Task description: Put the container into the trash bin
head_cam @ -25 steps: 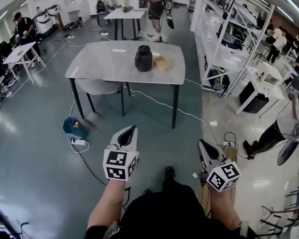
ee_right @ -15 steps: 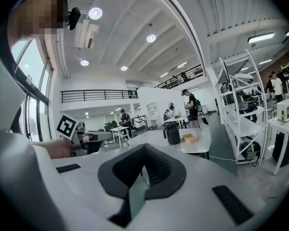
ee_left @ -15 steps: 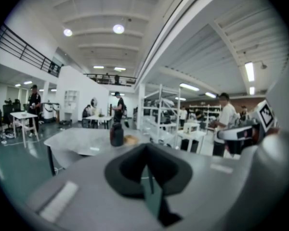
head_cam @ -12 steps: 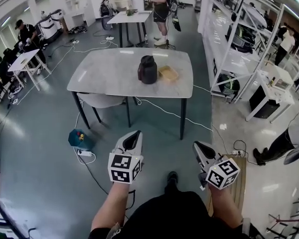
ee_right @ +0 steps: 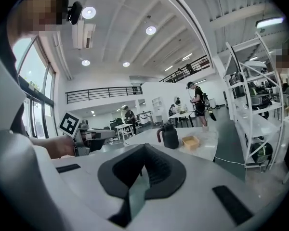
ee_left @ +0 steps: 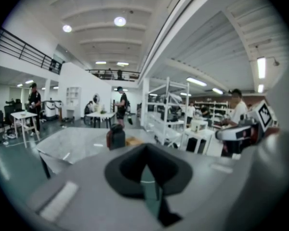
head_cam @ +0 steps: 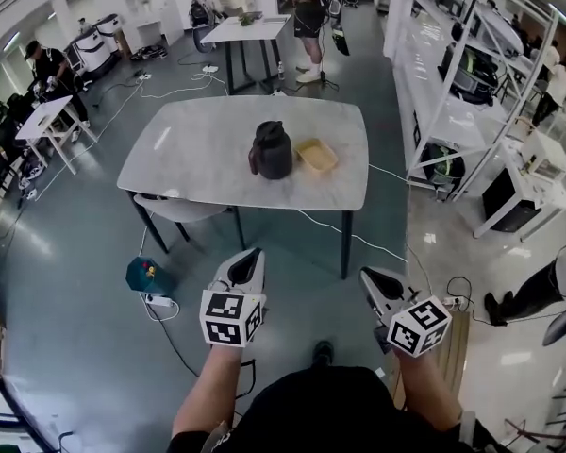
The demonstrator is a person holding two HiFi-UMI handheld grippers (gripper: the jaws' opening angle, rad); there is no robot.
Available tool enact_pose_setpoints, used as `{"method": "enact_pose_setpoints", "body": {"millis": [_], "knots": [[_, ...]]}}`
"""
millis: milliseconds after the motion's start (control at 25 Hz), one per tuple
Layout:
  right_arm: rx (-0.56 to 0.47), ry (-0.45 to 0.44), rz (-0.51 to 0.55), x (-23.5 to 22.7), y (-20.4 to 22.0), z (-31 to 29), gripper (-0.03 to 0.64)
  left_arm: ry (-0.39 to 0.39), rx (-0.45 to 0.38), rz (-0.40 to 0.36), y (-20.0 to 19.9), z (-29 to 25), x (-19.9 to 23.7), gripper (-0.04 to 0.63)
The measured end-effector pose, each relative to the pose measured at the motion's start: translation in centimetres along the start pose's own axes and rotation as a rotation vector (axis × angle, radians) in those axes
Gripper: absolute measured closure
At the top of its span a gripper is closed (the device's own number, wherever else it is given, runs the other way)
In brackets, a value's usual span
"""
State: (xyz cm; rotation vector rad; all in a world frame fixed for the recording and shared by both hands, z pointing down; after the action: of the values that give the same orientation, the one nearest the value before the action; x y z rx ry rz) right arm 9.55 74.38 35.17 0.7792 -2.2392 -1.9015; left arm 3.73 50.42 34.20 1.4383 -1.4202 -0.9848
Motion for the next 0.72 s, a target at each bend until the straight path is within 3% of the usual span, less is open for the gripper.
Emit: {"method": "enact_pose_setpoints", "body": {"millis": [400, 720], "knots": [[0.067, -0.040, -0.043, -5.9, 0.0, -3.0, 0.623, 0.017, -0.002, -0.010, -2.7, -7.1, -1.0, 0.586], [0.126, -0.018, -0.055, -9.1, 0.0, -8.7, 0.623, 0.044, -0.020, 0.015, -3.3, -14.3, 2.8, 0.586]]}}
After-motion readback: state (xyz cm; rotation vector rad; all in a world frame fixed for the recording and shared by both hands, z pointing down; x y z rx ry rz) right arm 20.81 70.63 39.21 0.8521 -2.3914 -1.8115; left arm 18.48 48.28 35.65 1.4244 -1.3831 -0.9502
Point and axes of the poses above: the fingertips, and each gripper's own axes: z backward along the fingers, x to its left, y out of its underside, the point moved 4 cm from there along z, backward along the fingers
